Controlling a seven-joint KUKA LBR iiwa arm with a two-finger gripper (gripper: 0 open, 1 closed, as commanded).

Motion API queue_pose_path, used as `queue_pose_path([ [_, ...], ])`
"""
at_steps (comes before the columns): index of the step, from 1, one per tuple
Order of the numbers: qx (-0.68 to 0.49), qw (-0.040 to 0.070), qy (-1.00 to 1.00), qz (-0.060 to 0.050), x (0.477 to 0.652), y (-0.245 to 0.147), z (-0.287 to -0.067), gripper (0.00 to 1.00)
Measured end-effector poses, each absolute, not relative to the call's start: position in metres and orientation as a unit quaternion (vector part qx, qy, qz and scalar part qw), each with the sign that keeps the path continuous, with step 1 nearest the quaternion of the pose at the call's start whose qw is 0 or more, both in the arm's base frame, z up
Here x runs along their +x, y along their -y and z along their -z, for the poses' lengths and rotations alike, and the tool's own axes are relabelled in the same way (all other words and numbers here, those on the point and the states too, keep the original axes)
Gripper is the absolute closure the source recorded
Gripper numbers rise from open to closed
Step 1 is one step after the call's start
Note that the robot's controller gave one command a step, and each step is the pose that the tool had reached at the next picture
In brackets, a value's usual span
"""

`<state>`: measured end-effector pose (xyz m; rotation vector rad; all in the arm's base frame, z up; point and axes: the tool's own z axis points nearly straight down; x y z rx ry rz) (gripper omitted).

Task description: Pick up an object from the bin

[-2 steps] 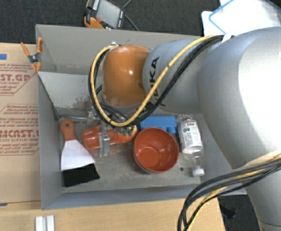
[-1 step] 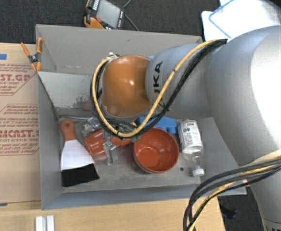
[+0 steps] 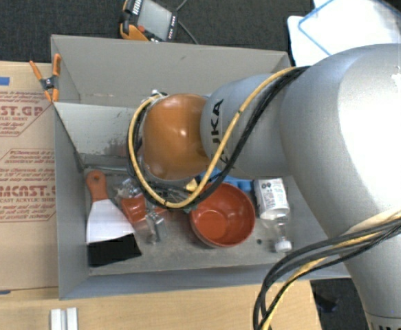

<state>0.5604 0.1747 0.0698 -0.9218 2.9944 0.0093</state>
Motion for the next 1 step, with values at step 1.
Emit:
queue_pose_path([
  [1,-0.374,0.007,-0.928,-0.003,0.5855,-0.1723,-0.07,1.0],
])
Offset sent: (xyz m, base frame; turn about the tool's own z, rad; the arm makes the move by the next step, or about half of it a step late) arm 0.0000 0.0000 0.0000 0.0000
